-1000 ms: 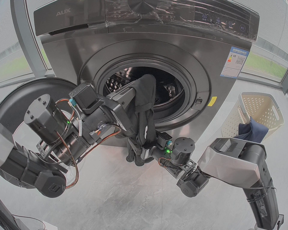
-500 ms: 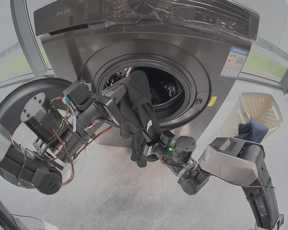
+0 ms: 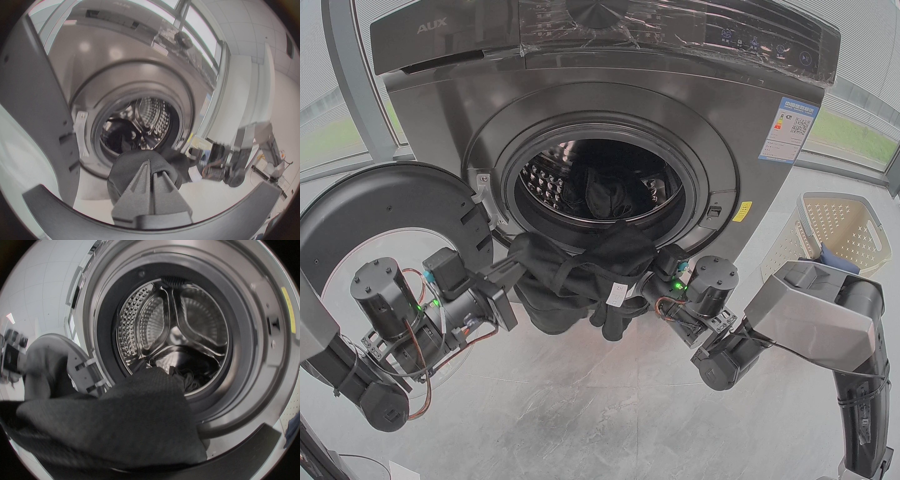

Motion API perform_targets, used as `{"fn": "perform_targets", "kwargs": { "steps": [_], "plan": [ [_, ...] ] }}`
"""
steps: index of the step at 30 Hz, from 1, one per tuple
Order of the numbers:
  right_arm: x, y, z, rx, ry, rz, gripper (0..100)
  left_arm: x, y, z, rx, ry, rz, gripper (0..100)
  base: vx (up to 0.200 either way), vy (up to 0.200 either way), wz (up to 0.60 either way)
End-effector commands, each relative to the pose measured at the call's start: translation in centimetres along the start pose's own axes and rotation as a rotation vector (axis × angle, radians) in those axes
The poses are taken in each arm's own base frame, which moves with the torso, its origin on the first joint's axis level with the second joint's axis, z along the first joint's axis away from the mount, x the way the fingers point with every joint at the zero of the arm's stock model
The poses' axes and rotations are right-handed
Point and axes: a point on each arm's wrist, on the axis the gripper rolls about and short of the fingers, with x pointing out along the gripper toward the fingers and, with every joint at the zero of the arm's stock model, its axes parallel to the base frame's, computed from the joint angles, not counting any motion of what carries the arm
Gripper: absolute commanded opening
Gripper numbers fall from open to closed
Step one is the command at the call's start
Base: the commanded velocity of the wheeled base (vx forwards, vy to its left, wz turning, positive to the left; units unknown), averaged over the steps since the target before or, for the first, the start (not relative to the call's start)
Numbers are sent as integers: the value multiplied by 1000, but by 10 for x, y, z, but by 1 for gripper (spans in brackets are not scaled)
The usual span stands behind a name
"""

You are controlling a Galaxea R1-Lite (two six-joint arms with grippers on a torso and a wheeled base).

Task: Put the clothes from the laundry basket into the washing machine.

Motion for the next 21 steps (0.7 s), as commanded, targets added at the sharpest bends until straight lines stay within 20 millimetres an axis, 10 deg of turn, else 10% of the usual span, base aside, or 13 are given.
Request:
{"fn": "perform_targets", "kwargs": {
  "steps": [1, 16, 17, 21],
  "plan": [
    [0, 14, 44, 10, -91, 27, 0, -5, 8, -44, -14, 160, 15, 0, 0, 0, 0],
    [-4, 33, 80, 30, -150, 63, 0, 10, 6, -77, -35, 250, 4, 0, 0, 0, 0],
    [-4, 33, 79, 30, -148, 63, 0, 10, 5, -77, -35, 250, 2, 100, 0, 0, 0],
    [-4, 34, 79, 31, -151, 65, 0, 5, -1, -77, -36, 265, -17, 100, 0, 0, 0]
  ]
}}
